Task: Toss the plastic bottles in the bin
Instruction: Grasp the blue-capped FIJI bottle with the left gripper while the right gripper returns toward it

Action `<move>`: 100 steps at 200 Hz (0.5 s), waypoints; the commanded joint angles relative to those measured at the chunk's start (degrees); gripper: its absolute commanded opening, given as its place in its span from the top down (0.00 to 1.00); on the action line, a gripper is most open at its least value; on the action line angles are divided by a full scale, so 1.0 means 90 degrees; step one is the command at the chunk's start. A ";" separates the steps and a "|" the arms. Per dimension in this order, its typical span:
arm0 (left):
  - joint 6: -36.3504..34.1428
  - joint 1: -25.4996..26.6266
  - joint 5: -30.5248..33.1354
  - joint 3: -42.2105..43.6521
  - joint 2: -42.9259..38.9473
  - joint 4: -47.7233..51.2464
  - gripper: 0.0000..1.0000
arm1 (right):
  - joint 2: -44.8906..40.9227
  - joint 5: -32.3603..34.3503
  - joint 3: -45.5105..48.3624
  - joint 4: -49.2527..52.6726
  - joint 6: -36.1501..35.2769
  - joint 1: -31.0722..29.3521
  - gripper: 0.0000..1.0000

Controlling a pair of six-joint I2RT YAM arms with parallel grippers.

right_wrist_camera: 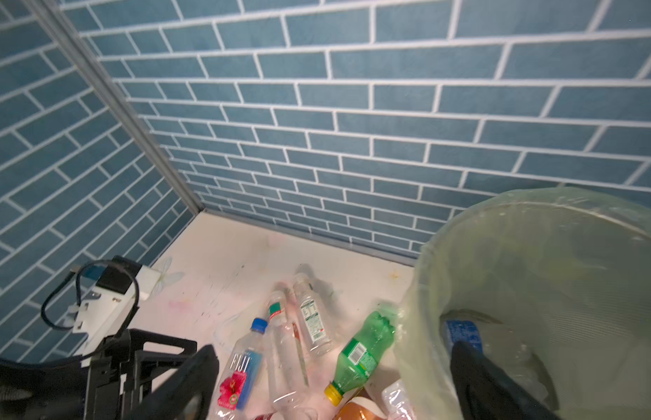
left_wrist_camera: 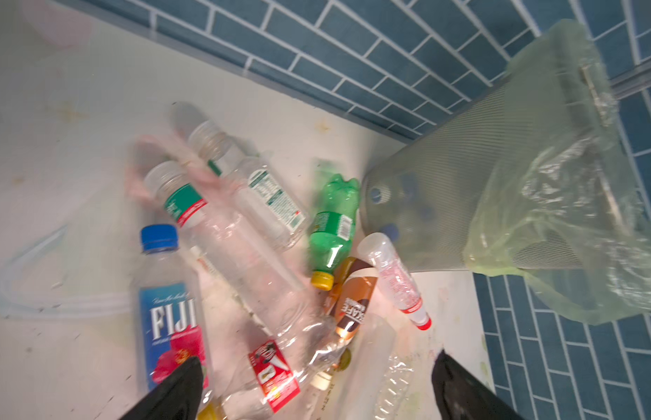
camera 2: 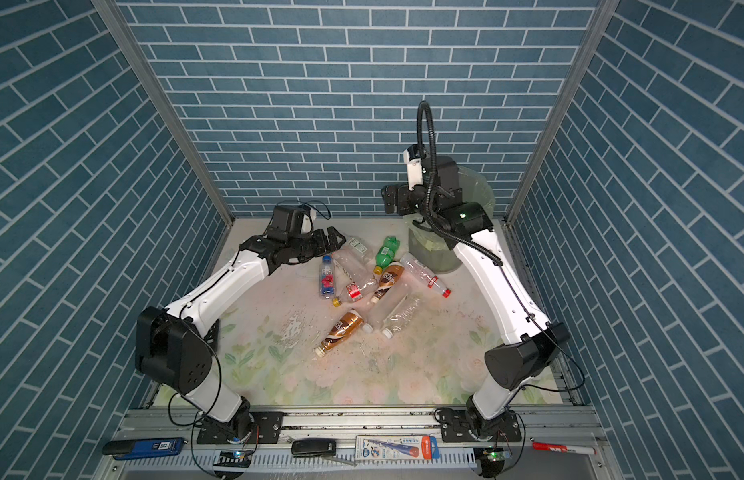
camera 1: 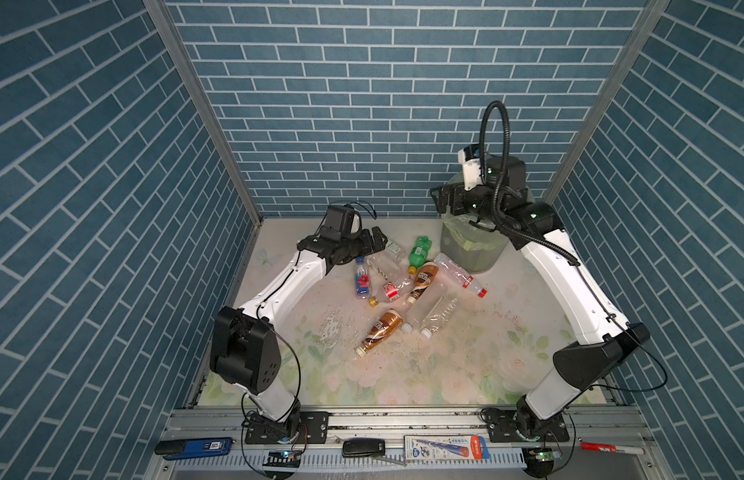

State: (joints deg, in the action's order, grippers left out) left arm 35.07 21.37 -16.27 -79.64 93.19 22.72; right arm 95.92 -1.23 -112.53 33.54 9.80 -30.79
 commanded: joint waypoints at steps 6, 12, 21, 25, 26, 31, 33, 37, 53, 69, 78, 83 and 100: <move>-0.0076 -0.0079 0.0272 0.0586 -0.0251 0.0167 0.01 | 0.0293 0.0179 0.0626 -0.0093 -0.0262 -0.0333 0.01; -0.0095 -0.0079 0.0253 0.0722 -0.0257 0.0099 0.01 | 0.0339 0.0171 0.0735 -0.0129 -0.0242 -0.0417 0.01; -0.0117 -0.0069 0.0224 0.0902 -0.0262 0.0035 0.01 | 0.0403 0.0202 0.0876 -0.0159 -0.0248 -0.0530 0.01; -0.0104 -0.0070 0.0248 0.0976 -0.0257 0.0043 0.01 | 0.0429 0.0229 0.0927 -0.0180 -0.0257 -0.0581 0.01; -0.0101 -0.0074 0.0257 0.0996 -0.0257 0.0043 0.01 | 0.0433 0.0237 0.0944 -0.0181 -0.0258 -0.0607 0.01; -0.0094 -0.0069 0.0331 0.1104 -0.0261 0.0053 0.01 | 0.0459 0.0272 0.1013 -0.0198 -0.0262 -0.0648 0.01; -0.0082 -0.0069 0.0360 0.1143 -0.0255 0.0049 0.01 | 0.0469 0.0276 0.1037 -0.0205 -0.0267 -0.0665 0.01; -0.0085 -0.0070 0.0423 0.1231 -0.0259 0.0039 0.01 | 0.0482 0.0267 0.1087 -0.0224 -0.0269 -0.0696 0.01; -0.0081 -0.0062 0.0493 0.1499 -0.0228 -0.0100 0.01 | 0.0467 0.0129 0.1337 -0.0352 -0.0183 -0.0738 0.01; -0.0126 0.0001 0.0529 0.1602 -0.0085 -0.0205 0.01 | 0.0465 -0.0082 0.1535 -0.0442 -0.0082 -0.0738 0.01; -0.0165 0.0038 0.0651 0.1585 0.0050 -0.0174 0.01 | 0.0494 -0.0132 0.1606 -0.0456 -0.0023 -0.0740 0.01; -0.0189 0.0057 0.0707 0.1573 0.0119 -0.0157 0.01 | 0.0495 -0.0150 0.1646 -0.0464 0.0010 -0.0750 0.01; -0.0236 0.0096 0.0904 0.1539 0.0312 -0.0151 0.01 | 0.0478 -0.0226 0.1838 -0.0582 0.0142 -0.0749 0.01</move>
State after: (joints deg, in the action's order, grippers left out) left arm 34.59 21.56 -11.49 -65.43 93.34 21.93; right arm 100.86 -1.78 -98.63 31.16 9.21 -37.50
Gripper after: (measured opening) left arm 0.994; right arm 0.993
